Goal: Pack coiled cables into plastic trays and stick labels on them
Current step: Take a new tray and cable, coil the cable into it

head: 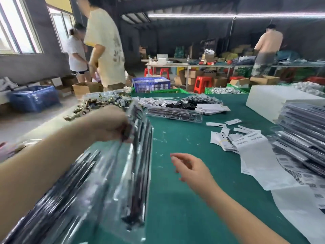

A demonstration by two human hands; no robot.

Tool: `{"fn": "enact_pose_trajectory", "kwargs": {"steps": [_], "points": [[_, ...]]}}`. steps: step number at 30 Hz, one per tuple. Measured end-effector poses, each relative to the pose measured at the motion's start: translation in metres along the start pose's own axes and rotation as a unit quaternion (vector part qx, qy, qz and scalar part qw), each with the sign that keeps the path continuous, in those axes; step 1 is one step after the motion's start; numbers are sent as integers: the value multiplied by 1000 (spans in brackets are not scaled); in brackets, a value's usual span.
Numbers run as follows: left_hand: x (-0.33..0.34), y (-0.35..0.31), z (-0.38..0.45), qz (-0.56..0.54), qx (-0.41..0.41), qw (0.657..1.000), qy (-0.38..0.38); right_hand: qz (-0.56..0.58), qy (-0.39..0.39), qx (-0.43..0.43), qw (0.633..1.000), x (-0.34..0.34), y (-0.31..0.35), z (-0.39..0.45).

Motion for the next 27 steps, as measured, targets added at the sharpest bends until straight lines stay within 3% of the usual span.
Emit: {"fn": "enact_pose_trajectory", "kwargs": {"steps": [3, 5, 9, 11, 14, 15, 17, 18, 20, 22, 24, 27], "points": [[52, 17, -3, 65, 38, 997, 19, 131, 168, 62, 975, 17, 39, -14], [76, 27, 1, 117, 70, 990, 35, 154, 221, 101, 958, 18, 46, -16], [107, 32, 2, -42, -26, 992, 114, 234, 150, 162, 947, 7, 27, -6], [111, 46, 7, -68, -17, 991, 110, 282, 111, 187, 935, -1, 17, -3], [98, 72, 11, 135, 97, 986, 1, 372, 107, 184, 903, -25, 5, -2], [92, 81, 10, 167, 76, 983, -19, 399, 105, 171, 895, -35, 3, -2], [83, 95, 7, 46, -75, 993, 78, 426, 96, 154, 886, -54, 7, -1], [82, 96, 4, -60, -143, 972, 174, 422, 89, 146, 890, -60, 9, 2], [82, 89, 0, -179, -144, 934, 274, 404, 65, 135, 902, -68, 13, 12], [86, 75, 2, -244, -99, 927, 266, 410, 81, 112, 902, -73, 20, 19], [90, 62, 11, -286, -76, 931, 215, 428, 165, 74, 886, -73, 22, 20], [93, 49, 25, -308, -60, 938, 144, 359, 276, 68, 889, -69, 9, 8]]}}
Point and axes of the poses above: each hand's wrist, its own z-axis towards the middle knuckle, its own x-axis out of the palm, y = z × x, the point moved 1 cm from there along z, towards the middle knuckle, and after that the axes turned 10 degrees about -z, right-handed, at the moved point
